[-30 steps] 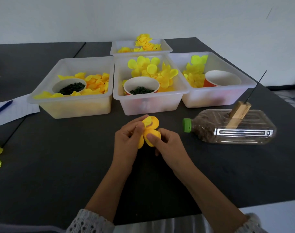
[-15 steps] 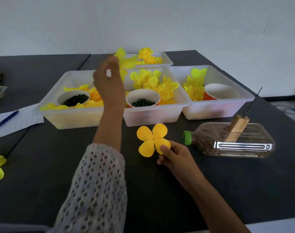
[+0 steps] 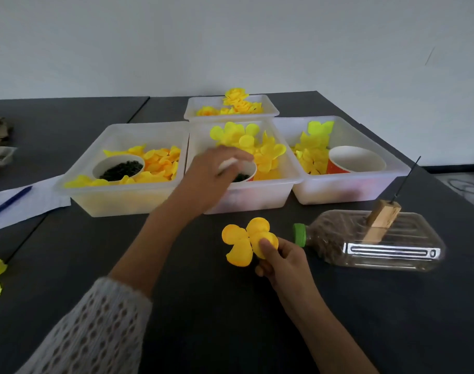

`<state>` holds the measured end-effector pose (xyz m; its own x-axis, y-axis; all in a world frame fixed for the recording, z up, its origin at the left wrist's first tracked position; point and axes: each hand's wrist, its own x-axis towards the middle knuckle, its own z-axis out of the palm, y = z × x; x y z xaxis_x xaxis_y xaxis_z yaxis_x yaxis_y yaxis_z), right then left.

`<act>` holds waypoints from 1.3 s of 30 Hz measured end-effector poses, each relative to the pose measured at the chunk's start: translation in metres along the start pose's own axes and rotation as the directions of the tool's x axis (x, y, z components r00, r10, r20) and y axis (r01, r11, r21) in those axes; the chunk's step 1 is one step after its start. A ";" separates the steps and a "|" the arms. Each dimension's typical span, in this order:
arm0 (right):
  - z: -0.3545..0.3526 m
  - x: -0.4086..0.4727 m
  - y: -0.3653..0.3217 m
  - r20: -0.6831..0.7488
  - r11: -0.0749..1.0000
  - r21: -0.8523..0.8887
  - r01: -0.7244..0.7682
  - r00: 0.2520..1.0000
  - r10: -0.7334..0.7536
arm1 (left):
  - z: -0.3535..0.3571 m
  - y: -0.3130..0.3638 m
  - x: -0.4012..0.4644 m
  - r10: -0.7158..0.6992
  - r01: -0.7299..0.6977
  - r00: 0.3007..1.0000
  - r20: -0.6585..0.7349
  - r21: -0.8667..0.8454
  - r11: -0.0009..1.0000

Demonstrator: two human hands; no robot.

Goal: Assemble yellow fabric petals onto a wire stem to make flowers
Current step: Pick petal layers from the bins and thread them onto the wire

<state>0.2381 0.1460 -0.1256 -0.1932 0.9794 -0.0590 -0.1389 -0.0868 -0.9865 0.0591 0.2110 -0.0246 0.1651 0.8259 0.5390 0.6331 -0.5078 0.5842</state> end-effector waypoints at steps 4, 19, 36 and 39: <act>0.003 0.000 -0.001 -0.008 0.998 0.043 0.038 0.999 -0.037 | 0.012 0.019 -0.052 -0.099 0.107 0.932 0.348 -0.005 0.994; 0.007 -0.002 -0.002 -0.121 1.000 0.013 0.019 0.993 -0.018 | 0.020 0.021 -0.048 -0.279 0.270 0.955 0.102 0.094 0.958; -0.008 0.004 0.002 0.067 0.929 0.317 -0.191 0.981 0.179 | 0.012 -0.079 0.079 -0.133 0.036 0.970 0.204 0.420 0.907; -0.007 0.005 0.001 0.024 0.950 0.273 -0.149 0.989 0.148 | 0.017 -0.046 0.041 0.112 -0.155 0.977 0.183 0.243 0.958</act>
<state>0.2440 0.1520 -0.1284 -0.2348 0.9511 -0.2008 -0.3686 -0.2783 -0.8869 0.0491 0.2728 -0.0395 0.3706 0.7945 0.4811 0.7642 -0.5553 0.3282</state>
